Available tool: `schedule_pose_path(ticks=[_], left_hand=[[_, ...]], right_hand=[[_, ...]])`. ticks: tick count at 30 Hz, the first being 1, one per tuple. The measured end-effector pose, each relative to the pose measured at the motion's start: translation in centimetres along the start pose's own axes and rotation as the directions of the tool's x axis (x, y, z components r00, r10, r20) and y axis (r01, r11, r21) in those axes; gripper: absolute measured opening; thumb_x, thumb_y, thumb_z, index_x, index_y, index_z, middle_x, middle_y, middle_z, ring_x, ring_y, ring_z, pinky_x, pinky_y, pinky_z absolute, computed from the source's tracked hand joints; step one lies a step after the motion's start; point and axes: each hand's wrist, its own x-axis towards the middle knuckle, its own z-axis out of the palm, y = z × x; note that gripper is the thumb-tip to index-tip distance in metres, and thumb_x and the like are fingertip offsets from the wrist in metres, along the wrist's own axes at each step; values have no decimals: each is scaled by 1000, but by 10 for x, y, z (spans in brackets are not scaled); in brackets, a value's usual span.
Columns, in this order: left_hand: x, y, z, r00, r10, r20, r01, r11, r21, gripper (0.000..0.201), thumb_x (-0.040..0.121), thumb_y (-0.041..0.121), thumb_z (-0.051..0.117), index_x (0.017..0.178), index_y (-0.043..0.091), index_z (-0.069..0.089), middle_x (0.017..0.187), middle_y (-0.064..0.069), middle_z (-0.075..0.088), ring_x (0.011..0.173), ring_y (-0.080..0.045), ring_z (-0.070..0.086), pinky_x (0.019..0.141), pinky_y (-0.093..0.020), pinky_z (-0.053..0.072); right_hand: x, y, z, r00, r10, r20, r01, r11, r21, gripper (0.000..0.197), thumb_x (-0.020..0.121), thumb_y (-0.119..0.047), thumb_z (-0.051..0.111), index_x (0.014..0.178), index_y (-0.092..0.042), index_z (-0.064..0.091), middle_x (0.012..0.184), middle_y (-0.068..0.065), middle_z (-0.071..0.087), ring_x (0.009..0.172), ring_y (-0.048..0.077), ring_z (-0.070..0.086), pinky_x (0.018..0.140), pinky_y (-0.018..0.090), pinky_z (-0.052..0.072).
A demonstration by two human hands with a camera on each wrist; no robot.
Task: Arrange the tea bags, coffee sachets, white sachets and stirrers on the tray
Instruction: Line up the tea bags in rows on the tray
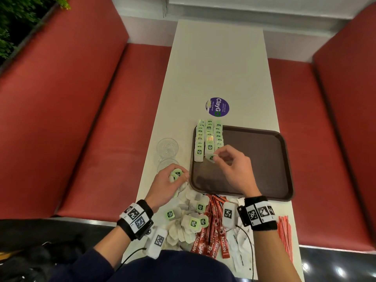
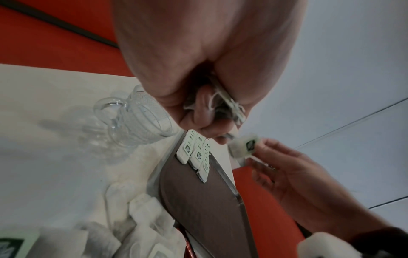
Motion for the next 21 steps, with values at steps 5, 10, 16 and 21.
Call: schedule_pose_path(ticks=[5, 10, 16, 21], left_hand=[[-4, -4, -4, 999, -35, -14, 34, 998, -53, 10, 101, 41, 75, 103, 31, 74, 101, 11, 78, 98, -15, 72, 91, -42, 54], [-6, -5, -6, 997, -70, -15, 68, 993, -94, 8, 101, 39, 75, 102, 31, 74, 99, 7, 77, 89, -14, 68, 85, -43, 52], [-11, 2, -9, 997, -73, -17, 70, 988, -139, 11, 102, 37, 75, 103, 26, 73, 97, -6, 75, 78, -16, 63, 73, -41, 52], [-13, 5, -12, 995, -96, -35, 88, 980, -179, 10, 102, 34, 75, 102, 24, 73, 98, -16, 74, 72, -18, 62, 62, -40, 52]], right_hand=[[31, 51, 14, 994, 91, 63, -75, 973, -219, 6, 102, -27, 77, 103, -28, 71, 94, -16, 73, 91, -2, 66, 83, 25, 55], [60, 75, 37, 984, 139, 112, -105, 959, -265, 8, 101, -31, 77, 100, -33, 69, 94, -14, 73, 95, 11, 71, 92, 44, 62], [80, 79, 49, 993, 122, 2, -117, 956, -269, 7, 101, -32, 76, 102, -27, 71, 109, -5, 68, 100, 15, 63, 93, 40, 56], [82, 80, 55, 988, 142, -53, -151, 947, -284, 12, 101, -32, 76, 108, -23, 73, 119, 3, 61, 108, 21, 62, 90, 35, 49]])
